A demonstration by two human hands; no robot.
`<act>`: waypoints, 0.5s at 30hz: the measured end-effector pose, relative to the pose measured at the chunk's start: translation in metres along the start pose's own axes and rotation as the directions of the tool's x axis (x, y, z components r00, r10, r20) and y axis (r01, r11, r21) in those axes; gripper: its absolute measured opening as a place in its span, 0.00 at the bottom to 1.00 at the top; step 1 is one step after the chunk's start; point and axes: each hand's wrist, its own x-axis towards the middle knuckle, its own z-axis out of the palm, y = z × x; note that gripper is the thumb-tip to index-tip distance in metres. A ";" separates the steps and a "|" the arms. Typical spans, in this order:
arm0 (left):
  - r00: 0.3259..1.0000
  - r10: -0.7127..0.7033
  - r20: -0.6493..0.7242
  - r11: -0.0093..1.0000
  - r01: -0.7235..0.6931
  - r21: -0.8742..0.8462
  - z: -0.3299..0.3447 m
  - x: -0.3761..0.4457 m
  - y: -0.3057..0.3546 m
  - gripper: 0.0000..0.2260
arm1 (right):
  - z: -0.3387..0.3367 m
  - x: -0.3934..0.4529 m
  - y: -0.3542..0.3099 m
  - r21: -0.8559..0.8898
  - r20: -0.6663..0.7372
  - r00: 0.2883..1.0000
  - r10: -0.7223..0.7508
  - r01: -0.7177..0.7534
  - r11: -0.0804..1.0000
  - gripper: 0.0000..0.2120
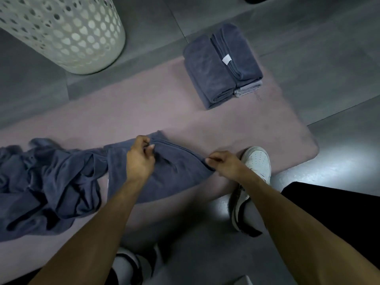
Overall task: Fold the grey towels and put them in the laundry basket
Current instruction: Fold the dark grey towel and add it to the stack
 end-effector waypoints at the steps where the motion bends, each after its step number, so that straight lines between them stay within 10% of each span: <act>1: 1.000 -0.025 -0.013 0.999 0.025 -0.028 -0.002 -0.005 -0.004 0.03 | 0.005 -0.001 0.001 -0.015 0.000 1.000 0.001 -0.001 1.000 0.11; 10: 0.975 -0.224 -0.008 0.933 0.212 -0.291 0.005 -0.018 0.000 0.07 | 0.020 0.001 0.008 -0.259 -0.249 0.968 0.023 -0.089 0.962 0.07; 15: 0.966 -0.255 -0.030 0.917 0.232 -0.324 0.006 -0.013 0.003 0.09 | 0.027 0.002 -0.006 0.016 -0.110 0.939 0.326 -0.326 0.945 0.10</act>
